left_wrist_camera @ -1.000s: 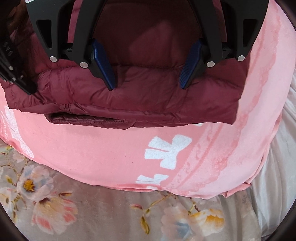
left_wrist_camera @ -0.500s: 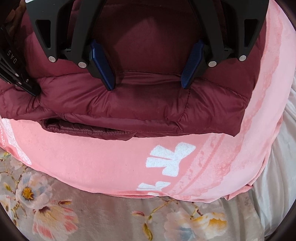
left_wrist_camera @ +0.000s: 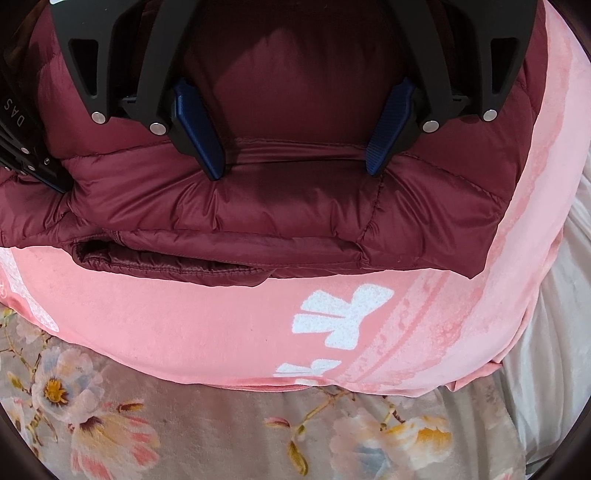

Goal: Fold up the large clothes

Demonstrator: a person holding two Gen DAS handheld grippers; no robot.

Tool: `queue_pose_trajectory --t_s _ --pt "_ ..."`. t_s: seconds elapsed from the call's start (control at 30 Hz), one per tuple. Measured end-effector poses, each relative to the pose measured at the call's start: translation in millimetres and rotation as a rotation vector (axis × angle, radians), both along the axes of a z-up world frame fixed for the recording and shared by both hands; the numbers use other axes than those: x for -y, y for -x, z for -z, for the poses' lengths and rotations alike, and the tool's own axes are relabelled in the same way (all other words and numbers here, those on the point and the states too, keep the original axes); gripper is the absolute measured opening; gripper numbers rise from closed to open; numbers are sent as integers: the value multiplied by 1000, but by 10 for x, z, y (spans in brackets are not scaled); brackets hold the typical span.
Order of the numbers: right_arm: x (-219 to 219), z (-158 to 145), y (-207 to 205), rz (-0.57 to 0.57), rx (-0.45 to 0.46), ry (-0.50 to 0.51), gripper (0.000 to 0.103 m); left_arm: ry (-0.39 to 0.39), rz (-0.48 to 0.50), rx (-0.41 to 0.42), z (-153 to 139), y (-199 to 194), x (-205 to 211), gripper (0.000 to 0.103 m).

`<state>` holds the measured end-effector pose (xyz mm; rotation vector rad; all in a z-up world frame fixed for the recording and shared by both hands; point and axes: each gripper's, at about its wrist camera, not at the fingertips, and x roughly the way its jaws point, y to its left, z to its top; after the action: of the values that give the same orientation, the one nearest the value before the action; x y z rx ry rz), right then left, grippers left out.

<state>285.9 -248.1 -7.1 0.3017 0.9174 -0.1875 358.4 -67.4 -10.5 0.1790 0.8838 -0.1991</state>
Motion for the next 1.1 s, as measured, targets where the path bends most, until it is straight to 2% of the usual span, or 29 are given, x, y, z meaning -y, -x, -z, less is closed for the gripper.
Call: queue_pose_trajectory --t_s 0.23,0.3,0.37,0.53,0.67,0.77,0.9,1.1 --pt "20 -36 25 8 12 -20 0 -17 -4 5 -11 10 23 77" --pt "-8 -162 129 30 31 7 1 -29 0 2 -53 42 12 78" --pt "-94 -332 267 29 72 14 6 -30 -3 -4 -122 107 -35 78" --pt "-429 -552 464 -38 122 -14 6 58 21 -30 -343 422 -136 77" --pt "-658 -473 551 -48 100 29 6 37 -5 -26 -297 599 -141 78" --pt "-715 -290 569 -44 68 42 6 34 -23 -10 -204 670 -175 79" --pt "-755 -193 616 -39 67 74 5 4 -27 31 -71 714 -145 84" --pt "-708 -141 607 -33 59 41 5 -11 -35 47 -3 729 -128 85"
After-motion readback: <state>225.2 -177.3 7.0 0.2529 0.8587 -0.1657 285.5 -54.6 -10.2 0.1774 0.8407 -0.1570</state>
